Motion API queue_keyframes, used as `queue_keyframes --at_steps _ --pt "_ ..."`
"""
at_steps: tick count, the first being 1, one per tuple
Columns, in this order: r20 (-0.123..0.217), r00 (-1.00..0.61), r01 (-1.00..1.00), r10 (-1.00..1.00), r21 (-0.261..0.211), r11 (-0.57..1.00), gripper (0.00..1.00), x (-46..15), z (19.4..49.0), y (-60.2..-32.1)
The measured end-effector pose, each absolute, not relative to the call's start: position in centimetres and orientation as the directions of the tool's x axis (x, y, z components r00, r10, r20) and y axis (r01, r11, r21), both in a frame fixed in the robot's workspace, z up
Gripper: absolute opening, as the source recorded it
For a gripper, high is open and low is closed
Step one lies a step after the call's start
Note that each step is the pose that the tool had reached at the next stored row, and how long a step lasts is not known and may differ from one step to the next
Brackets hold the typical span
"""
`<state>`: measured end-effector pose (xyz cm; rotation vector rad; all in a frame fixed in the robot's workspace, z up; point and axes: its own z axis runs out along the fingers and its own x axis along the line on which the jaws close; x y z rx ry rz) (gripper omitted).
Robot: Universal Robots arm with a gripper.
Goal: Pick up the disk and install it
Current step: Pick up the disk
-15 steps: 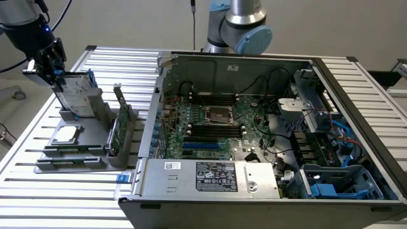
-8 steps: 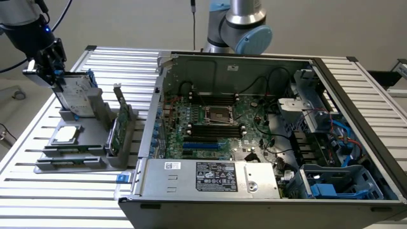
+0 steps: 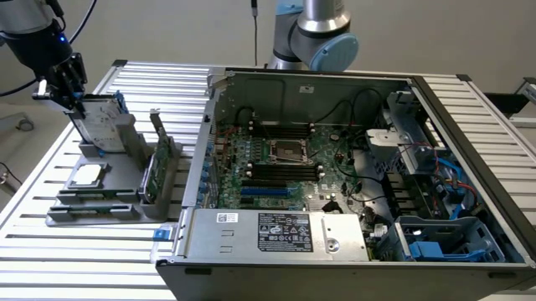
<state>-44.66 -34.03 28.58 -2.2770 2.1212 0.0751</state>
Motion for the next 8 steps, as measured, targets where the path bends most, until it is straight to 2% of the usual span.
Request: queue_keyframes --at_steps 1,8 --pt "-0.055 0.070 -0.997 -0.996 0.012 -0.071 0.34 -44.66 28.58 -34.03" --pt "-0.055 0.070 -0.997 -0.996 0.012 -0.071 0.33 -44.66 28.58 -34.03"
